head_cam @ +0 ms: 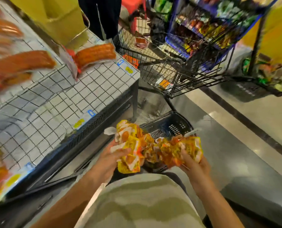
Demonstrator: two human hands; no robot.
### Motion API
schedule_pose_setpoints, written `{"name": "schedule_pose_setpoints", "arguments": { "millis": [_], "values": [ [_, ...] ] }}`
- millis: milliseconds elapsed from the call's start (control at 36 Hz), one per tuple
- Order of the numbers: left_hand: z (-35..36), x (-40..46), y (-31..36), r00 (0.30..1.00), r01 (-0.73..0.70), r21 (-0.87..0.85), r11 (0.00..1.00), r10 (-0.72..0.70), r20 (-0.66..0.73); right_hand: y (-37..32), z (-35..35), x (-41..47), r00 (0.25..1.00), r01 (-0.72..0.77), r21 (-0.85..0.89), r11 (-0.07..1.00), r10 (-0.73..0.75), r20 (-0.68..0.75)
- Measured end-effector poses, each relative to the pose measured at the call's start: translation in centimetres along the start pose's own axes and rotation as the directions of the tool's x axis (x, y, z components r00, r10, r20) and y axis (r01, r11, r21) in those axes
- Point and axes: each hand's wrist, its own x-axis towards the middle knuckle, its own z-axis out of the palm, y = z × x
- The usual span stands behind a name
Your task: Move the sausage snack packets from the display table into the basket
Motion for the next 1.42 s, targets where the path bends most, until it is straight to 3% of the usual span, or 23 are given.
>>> {"name": "schedule_pose_setpoints", "arguments": {
  "millis": [278,361,528,639,806,972,1111,1222,1417],
  "values": [
    [-1.2,-6.9,-1.1,0.978,-0.174,-0.096,0.980,0.161,-0.131,-0.6,1.8,-4.8,0.966,-0.044,0.168,0.985,-0.001,0.258],
    [-2.0,-9.7,-1.7,0.957,-0.245,-0.026,0.969,0.237,-0.169,-0.3,1.9,-6.2,0.951,0.013,0.081,0.997,-0.038,0.308],
    [-4.7,-16.1,-3.0,0.919,-0.352,-0.056,0.934,0.334,-0.208,1.0,2.9,-8.3,0.917,0.066,-0.052,0.996,-0.039,0.398],
    [-6.7,-20.1,-4.1,0.863,-0.431,-0.041,0.902,0.398,-0.313,2.2,4.8,-9.4,0.908,0.022,-0.079,0.997,0.013,0.420],
    [-9.7,-24.1,-5.2,0.796,-0.496,-0.143,0.856,0.383,-0.468,3.9,8.3,-11.6,0.851,-0.018,-0.136,0.991,0.087,0.518],
    [-15.1,-26.5,-4.7,0.759,-0.538,-0.171,0.825,0.387,-0.523,4.9,13.8,-13.6,0.861,0.016,-0.213,0.977,0.095,0.499],
    [-20.8,-28.9,-2.5,0.731,-0.559,-0.141,0.817,0.406,-0.548,4.3,20.3,-16.6,0.852,0.068,-0.163,0.984,0.028,0.523],
    [-25.0,-30.8,0.0,0.720,-0.590,-0.201,0.782,0.398,-0.568,2.7,26.3,-19.4,0.795,0.173,-0.193,0.966,-0.021,0.606],
    [-29.7,-32.9,4.3,0.684,-0.625,-0.164,0.763,0.434,-0.587,0.3,35.5,-22.6,0.710,0.317,-0.161,0.935,-0.121,0.694]
  ]
}}
